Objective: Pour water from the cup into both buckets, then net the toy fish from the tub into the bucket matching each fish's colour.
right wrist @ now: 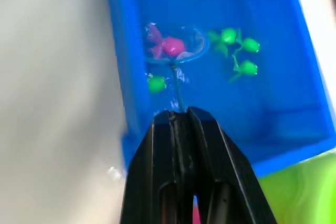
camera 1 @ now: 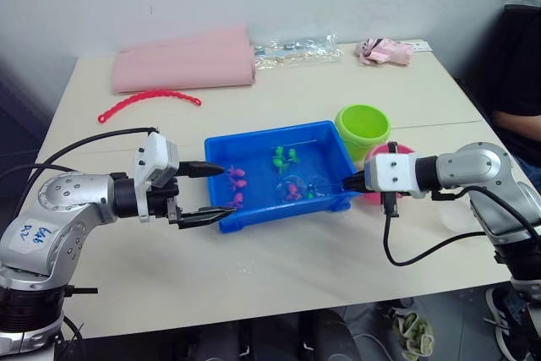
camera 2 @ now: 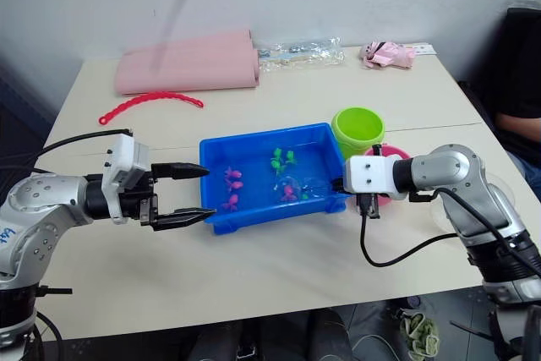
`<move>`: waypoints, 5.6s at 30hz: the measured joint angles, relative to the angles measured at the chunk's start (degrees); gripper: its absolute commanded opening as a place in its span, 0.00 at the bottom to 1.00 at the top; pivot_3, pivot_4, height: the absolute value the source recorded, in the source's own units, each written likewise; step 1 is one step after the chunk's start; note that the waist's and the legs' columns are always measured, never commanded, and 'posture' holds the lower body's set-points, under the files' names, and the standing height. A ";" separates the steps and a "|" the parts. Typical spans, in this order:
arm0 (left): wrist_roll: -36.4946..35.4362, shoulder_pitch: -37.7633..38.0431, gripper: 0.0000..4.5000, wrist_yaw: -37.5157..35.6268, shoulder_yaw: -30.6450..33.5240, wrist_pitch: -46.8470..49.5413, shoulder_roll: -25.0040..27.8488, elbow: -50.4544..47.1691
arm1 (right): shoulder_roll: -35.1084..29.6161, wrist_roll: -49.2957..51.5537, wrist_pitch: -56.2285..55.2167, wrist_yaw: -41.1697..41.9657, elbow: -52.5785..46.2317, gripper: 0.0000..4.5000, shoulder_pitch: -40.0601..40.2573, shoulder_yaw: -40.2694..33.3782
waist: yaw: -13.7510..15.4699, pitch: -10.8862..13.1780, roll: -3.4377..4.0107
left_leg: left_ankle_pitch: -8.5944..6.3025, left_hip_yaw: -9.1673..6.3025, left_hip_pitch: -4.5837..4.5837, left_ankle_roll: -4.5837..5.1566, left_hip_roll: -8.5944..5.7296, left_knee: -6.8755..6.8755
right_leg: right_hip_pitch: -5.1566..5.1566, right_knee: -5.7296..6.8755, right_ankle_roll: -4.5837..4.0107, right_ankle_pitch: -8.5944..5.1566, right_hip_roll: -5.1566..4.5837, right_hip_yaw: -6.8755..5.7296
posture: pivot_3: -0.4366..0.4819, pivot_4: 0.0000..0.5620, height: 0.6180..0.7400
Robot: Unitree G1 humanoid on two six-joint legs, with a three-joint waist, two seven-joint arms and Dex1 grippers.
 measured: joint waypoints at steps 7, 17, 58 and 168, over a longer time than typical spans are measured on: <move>0.00 -2.24 1.00 0.06 -2.57 -1.19 -1.32 0.84 | 0.47 14.00 28.77 -5.99 -8.96 0.00 5.15 -9.32 | 1.41 0.00 0.00 | -0.01 -0.03 -0.03 0.02 -0.06 0.00 | 0.00 -0.02 0.00 0.00 -0.05 -0.04 | 0.48 0.27 0.98; -1.57 -14.75 1.00 2.10 -8.46 -1.12 -12.25 7.77 | 3.27 23.61 43.06 -20.35 -23.65 0.00 19.65 -33.96 | 3.06 -0.01 0.00 | 0.04 -0.07 -0.11 0.10 -0.21 0.01 | 0.03 -0.11 0.16 0.10 -0.08 -0.06 | 0.48 0.27 0.98; 6.10 -24.97 1.00 -7.76 -16.61 -10.97 -15.52 27.40 | -6.33 -13.35 -27.03 -27.94 -15.39 0.00 47.34 -48.52 | 1.10 -0.03 0.04 | 0.03 -0.18 0.72 0.11 -0.17 -0.25 | 1.05 -0.94 0.28 0.17 -0.02 -0.05 | 0.48 0.27 0.98; 5.16 -25.71 1.00 -8.52 -14.78 -8.37 -16.05 29.32 | -11.88 -44.27 -55.17 -36.91 -11.11 0.00 55.44 -56.35 | 1.22 0.02 0.05 | -0.03 -0.11 0.69 0.12 -0.22 -0.30 | 1.02 -1.07 0.36 0.18 0.01 0.07 | 0.48 0.27 0.98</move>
